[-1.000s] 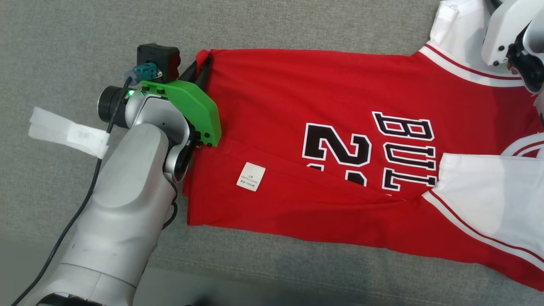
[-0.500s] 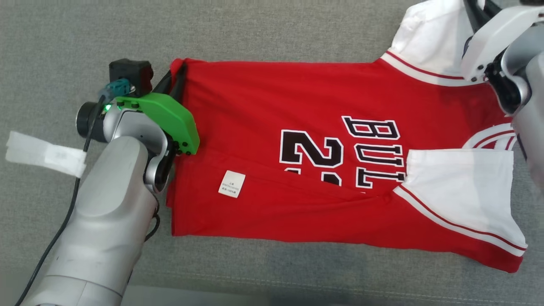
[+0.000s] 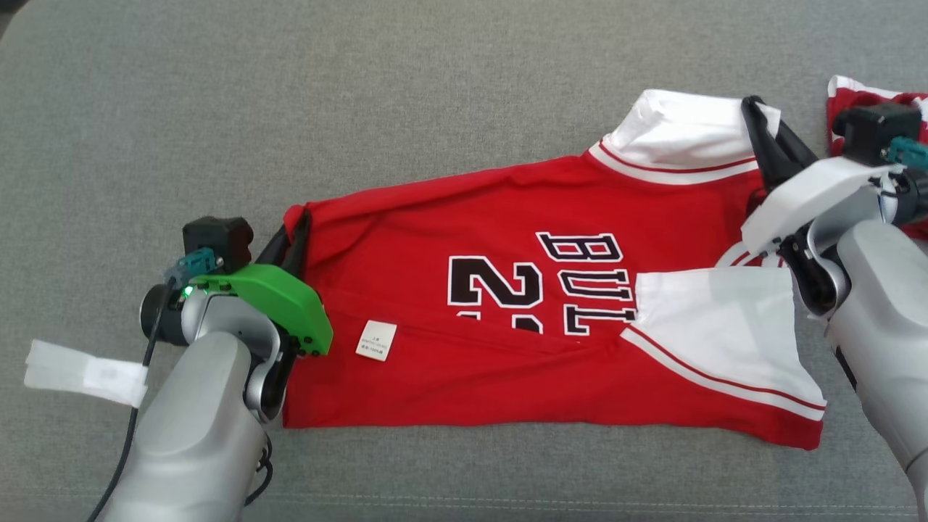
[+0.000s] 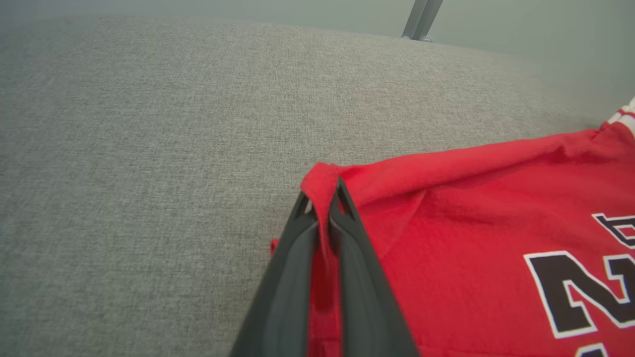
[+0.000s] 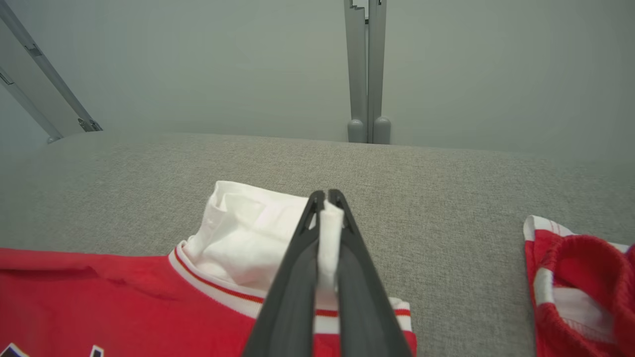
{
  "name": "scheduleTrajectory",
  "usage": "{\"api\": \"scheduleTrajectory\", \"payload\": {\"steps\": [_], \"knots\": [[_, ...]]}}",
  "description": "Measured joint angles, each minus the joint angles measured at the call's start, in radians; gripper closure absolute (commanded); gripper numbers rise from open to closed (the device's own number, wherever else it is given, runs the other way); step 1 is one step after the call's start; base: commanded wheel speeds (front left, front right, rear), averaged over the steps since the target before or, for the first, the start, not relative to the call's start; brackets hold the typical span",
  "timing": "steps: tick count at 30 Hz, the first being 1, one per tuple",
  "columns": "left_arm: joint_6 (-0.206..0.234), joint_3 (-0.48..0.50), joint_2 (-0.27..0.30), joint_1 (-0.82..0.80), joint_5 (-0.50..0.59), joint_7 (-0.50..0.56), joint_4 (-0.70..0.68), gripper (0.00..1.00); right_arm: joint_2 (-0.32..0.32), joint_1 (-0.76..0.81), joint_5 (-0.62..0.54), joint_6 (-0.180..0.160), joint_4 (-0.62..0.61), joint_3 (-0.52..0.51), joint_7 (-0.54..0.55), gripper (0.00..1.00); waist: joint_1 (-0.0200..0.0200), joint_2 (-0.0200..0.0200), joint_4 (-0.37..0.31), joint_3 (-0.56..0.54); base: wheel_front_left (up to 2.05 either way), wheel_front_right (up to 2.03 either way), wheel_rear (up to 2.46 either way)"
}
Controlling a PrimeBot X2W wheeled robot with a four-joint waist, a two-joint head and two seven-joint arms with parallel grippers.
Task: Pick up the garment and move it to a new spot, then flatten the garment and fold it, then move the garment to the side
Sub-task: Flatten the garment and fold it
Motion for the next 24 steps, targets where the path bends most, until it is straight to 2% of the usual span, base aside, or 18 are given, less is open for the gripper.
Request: {"api": "scheduleTrajectory", "payload": {"steps": [8,14,24], "knots": [[0.001,0.03,0.001,0.124,-0.036,-0.041,-0.034,1.0,-0.002,0.17,0.039,0.0,-0.06,-0.041,-0.003,1.0,0.0,0.0,-0.025,-0.103,0.0,0.0,0.0],[0.012,0.058,0.011,0.243,-0.076,-0.048,-0.056,1.0,0.016,0.323,0.073,0.0,-0.102,-0.035,-0.002,1.0,0.0,0.0,-0.047,-0.167,0.0,0.0,0.0],[0.029,0.036,0.01,0.336,-0.078,-0.045,-0.123,1.0,0.017,0.457,0.08,0.0,-0.204,-0.08,-0.002,1.0,0.0,0.0,-0.084,-0.211,0.0,0.0,0.0]]}}
